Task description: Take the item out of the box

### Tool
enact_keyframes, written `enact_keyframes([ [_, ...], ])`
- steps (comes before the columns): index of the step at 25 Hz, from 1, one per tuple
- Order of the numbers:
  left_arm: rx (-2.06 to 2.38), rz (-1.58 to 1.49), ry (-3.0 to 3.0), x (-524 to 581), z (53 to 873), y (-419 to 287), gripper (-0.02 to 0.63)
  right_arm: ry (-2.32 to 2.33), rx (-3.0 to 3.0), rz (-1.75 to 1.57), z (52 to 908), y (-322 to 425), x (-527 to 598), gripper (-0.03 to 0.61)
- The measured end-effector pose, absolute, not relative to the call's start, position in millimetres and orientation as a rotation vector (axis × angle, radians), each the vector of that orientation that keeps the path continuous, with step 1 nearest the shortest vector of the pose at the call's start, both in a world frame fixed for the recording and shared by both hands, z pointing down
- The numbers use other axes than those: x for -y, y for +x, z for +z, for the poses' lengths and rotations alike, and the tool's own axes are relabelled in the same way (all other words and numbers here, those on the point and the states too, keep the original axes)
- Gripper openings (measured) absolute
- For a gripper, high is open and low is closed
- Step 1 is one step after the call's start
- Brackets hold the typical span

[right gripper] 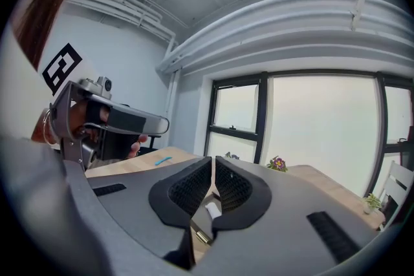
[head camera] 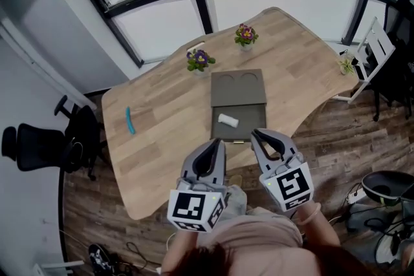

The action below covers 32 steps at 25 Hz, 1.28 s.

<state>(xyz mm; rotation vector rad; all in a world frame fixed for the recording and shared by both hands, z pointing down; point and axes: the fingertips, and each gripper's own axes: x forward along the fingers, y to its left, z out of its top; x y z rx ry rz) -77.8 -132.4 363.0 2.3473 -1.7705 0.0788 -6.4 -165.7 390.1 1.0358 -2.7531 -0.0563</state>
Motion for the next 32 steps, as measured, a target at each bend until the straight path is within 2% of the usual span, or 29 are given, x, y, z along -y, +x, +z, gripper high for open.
enact_keyframes([
  [17, 1.682, 0.081, 2.363, 206, 385, -122, 0.0, 0.911, 2.672, -0.014, 435, -59, 224, 0.003],
  [24, 1.641, 0.101, 2.38, 225, 397, -132, 0.0, 0.845, 2.609, 0.009, 467, -73, 241, 0.072],
  [32, 1.622, 0.117, 2.373, 241, 411, -145, 0.0, 0.746, 2.542, 0.022, 505, -86, 254, 0.092],
])
